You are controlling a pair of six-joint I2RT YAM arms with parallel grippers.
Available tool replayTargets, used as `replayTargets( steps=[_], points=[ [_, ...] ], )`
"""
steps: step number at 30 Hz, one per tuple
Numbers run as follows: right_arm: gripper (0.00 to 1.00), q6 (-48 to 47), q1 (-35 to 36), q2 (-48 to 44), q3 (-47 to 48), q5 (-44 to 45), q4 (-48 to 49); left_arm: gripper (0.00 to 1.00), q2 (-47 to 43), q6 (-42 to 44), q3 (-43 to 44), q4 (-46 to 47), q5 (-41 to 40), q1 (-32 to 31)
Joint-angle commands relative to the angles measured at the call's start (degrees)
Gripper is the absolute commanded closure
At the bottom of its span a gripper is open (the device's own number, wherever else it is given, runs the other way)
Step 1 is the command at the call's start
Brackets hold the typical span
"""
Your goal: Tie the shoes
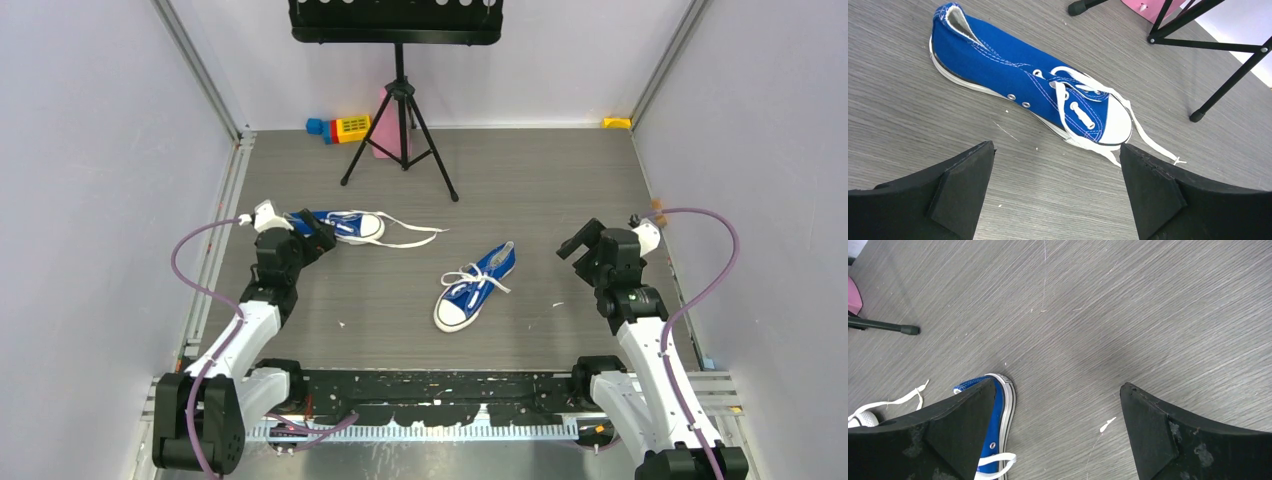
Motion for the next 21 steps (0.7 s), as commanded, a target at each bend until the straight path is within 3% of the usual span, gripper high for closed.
replayTargets(
  steps=[1, 12, 16, 21],
  points=[
    [0.01, -0.08, -0.05, -0.19, 2.83, -2.05, -0.29, 0.0, -1.62, -0.93, -0.58, -1.21, 0.22, 0.34],
    [0.0, -0.14, 1.25, 7.72, 6.77, -14.64, -0.64, 0.0, -5.22, 0.46, 1.04, -9.45, 5.14, 0.42],
    [0.0, 2.13, 6.5, 10.88, 7.46, -10.1, 1.25, 0.0, -3.02, -0.48, 5.76, -18.0, 4.3, 0.42],
    [0.15, 4.7, 13.61, 15.5, 8.22, -6.79, 4.1, 0.0, -0.82, -3.11, 7.15, -19.57, 3.9, 0.5]
  ],
)
